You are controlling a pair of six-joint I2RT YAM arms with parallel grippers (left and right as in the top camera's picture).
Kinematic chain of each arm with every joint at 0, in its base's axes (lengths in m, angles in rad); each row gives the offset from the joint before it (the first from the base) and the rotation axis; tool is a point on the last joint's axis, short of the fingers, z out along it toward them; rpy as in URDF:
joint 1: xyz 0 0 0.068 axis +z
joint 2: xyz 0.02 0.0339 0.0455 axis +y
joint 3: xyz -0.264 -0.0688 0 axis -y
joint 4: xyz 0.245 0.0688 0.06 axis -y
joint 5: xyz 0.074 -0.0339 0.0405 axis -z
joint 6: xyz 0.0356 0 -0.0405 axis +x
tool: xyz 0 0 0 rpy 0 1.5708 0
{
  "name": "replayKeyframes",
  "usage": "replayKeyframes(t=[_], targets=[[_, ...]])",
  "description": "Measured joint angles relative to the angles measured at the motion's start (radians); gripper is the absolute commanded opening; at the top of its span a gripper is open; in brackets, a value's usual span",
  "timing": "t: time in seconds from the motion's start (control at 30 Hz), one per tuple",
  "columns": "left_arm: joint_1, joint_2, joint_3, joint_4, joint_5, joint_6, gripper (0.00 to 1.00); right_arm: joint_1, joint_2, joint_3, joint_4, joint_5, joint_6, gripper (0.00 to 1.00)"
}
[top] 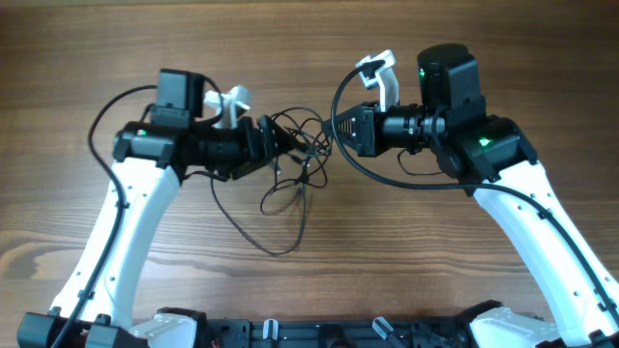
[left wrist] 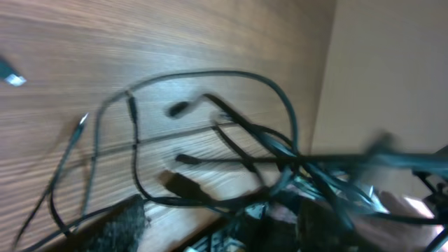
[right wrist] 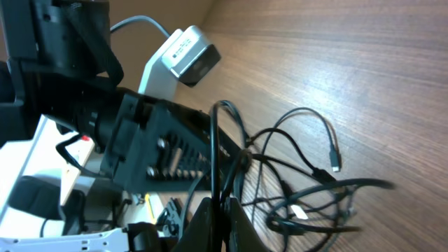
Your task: Untangle cables
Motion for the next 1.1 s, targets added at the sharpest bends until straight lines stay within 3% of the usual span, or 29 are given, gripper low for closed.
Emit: replayKeyframes(t=[0.07, 0.27, 0.5, 0.7, 0.77, 0.87, 1.0, 1.1], targets=[[-0.031, 0.0, 0.0, 0.016, 0.001, 0.004, 0.04, 0.0, 0.0, 0.0, 0.002, -0.009, 0.01, 0.04], [-0.046, 0.0, 0.001, -0.022, -0.117, -0.05, 0.04, 0.0, 0.0, 0.0, -0.003, -0.011, 0.022, 0.04], [-0.044, 0.004, 0.003, -0.169, -0.549, -0.196, 0.04, -0.091, 0.001, 0.0, -0.081, 0.05, 0.064, 0.04], [-0.044, 0.004, 0.003, -0.208, -0.768, -0.286, 0.04, -0.225, 0.001, 0.0, -0.207, 0.175, 0.111, 0.05], [-0.044, 0.004, 0.003, -0.203, -0.79, -0.302, 0.04, -0.259, 0.001, 0.0, -0.232, 0.193, 0.109, 0.22], [-0.044, 0.004, 0.003, -0.15, -0.743, -0.289, 0.04, -0.265, 0.001, 0.0, -0.256, 0.187, 0.08, 0.56], [-0.045, 0.004, 0.002, -0.007, -0.504, -0.174, 0.04, -0.227, 0.001, 0.0, -0.265, 0.172, 0.032, 0.76], [-0.046, 0.005, 0.002, 0.069, -0.332, -0.126, 0.04, -0.177, 0.002, 0.0, -0.273, 0.17, 0.026, 0.82]])
